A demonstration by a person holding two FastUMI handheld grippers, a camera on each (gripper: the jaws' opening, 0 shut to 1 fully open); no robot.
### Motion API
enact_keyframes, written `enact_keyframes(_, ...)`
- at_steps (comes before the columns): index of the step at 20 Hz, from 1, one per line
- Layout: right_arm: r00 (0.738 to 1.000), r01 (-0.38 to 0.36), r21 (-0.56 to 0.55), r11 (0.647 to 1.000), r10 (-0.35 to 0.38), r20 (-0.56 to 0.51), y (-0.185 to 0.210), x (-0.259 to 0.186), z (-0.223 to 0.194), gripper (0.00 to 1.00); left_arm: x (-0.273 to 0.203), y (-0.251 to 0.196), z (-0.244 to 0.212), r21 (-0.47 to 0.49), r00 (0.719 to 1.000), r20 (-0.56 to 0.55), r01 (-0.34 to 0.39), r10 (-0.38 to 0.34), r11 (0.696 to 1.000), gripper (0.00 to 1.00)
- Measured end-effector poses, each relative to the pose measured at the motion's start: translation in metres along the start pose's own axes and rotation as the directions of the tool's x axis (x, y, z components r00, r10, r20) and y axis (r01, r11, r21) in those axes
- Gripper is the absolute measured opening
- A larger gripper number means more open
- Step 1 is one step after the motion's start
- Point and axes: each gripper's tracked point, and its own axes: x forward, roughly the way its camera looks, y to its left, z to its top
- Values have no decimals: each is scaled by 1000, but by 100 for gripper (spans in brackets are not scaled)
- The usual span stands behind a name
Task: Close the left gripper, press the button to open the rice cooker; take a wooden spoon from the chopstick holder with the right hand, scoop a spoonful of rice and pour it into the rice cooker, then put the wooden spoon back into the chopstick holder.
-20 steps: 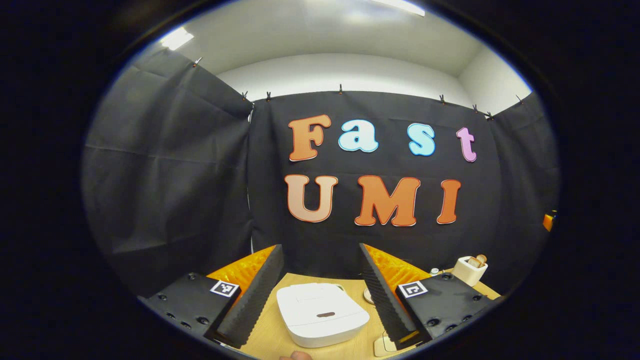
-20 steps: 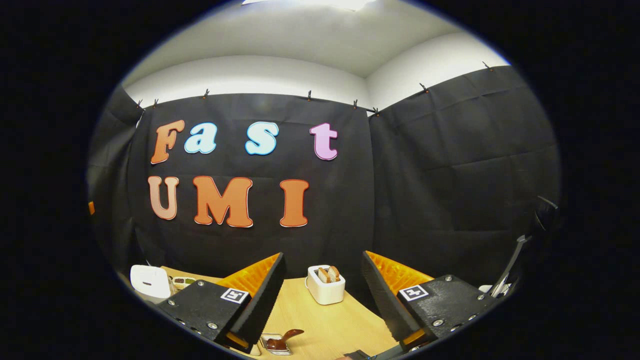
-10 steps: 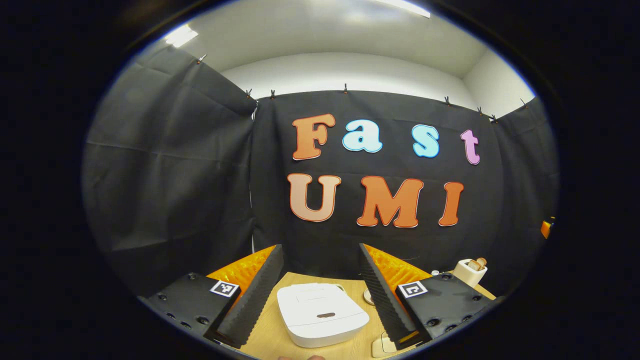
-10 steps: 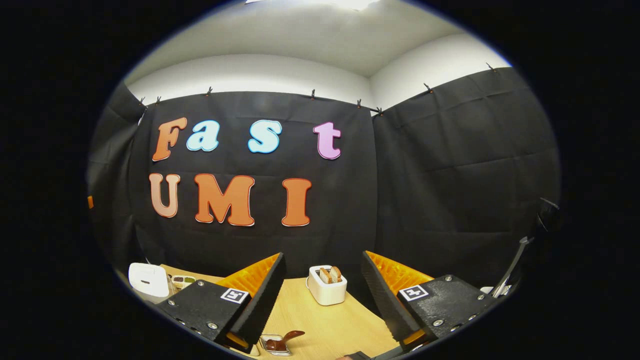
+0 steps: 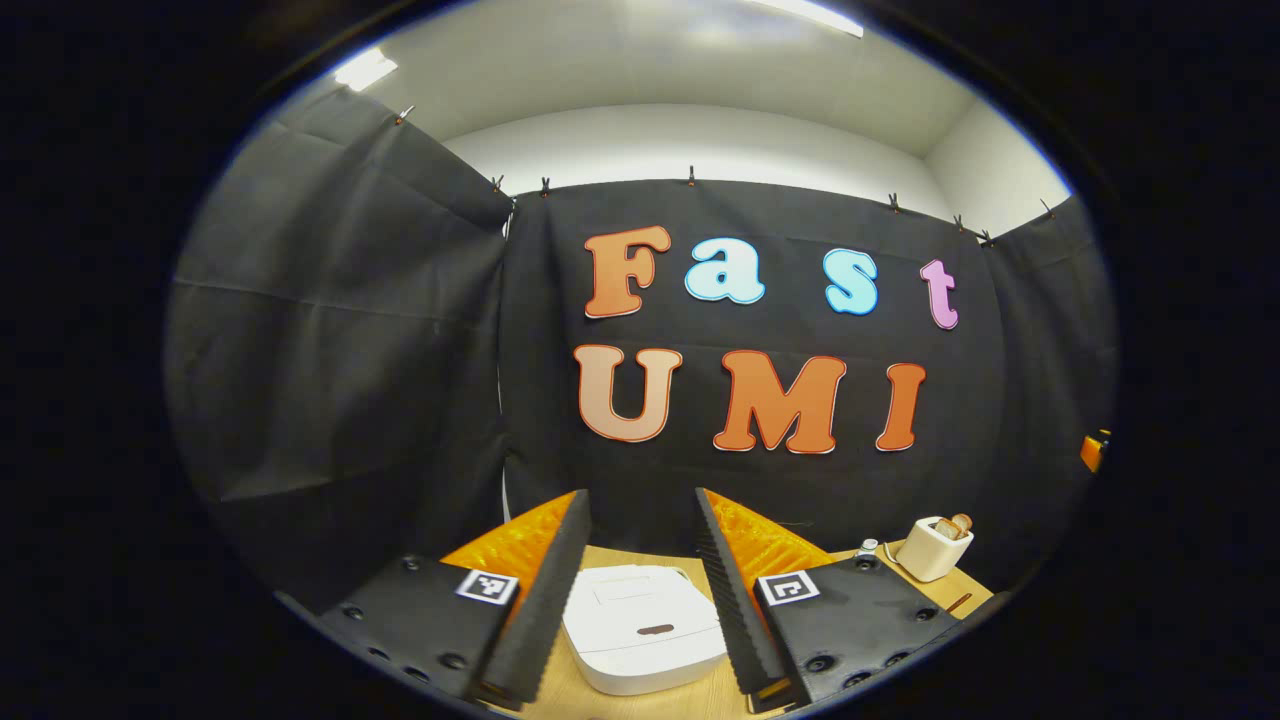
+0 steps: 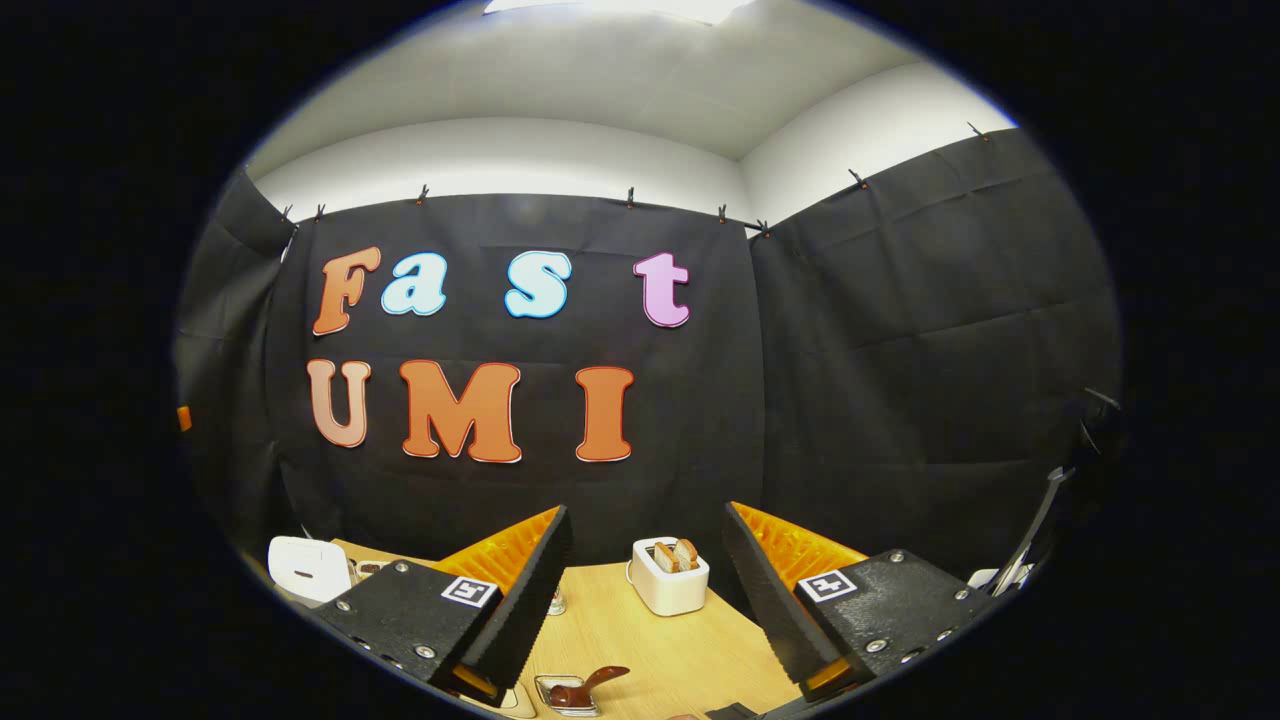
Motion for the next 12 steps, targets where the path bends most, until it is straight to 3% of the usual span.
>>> enact_keyframes(2, 1000, -9, -10, 1000, 9, -1, 5, -1, 0, 94, -1, 9, 1, 18, 999, 4, -35, 35, 999, 65)
enact_keyframes(4, 1000, -18, -17, 1000, 18, 4, 9, -2, 3, 94, -1, 20, 3, 39, 997, 10, -75, 75, 996, 18)
enact_keyframes(6, 1000, -20, -24, 1000, 20, 4, 10, 0, 3, 94, -2, 14, 4, 37, 999, 15, -52, 51, 998, 27)
enact_keyframes(7, 1000, -20, -25, 999, 20, 3, 10, -1, 2, 94, -2, 12, 4, 41, 999, 13, -41, 40, 998, 27)
enact_keyframes(8, 1000, -22, -24, 999, 22, 0, 12, 1, 2, 94, 1, 19, 3, 65, 998, 12, -58, 58, 996, 20)
enact_keyframes(9, 1000, -29, -19, 999, 29, 2, 15, 0, 3, 94, 5, 19, -2, 77, 999, -7, -45, 45, 996, 20)
enact_keyframes(10, 999, -34, -14, 999, 35, 6, 16, 0, 6, 94, 5, 18, -5, 87, 998, -10, -54, 55, 995, 11)
enact_keyframes(12, 999, -39, -15, 999, 39, 16, 19, -1, 9, 94, 2, 11, -6, 73, 999, -20, -25, 26, 997, 6)
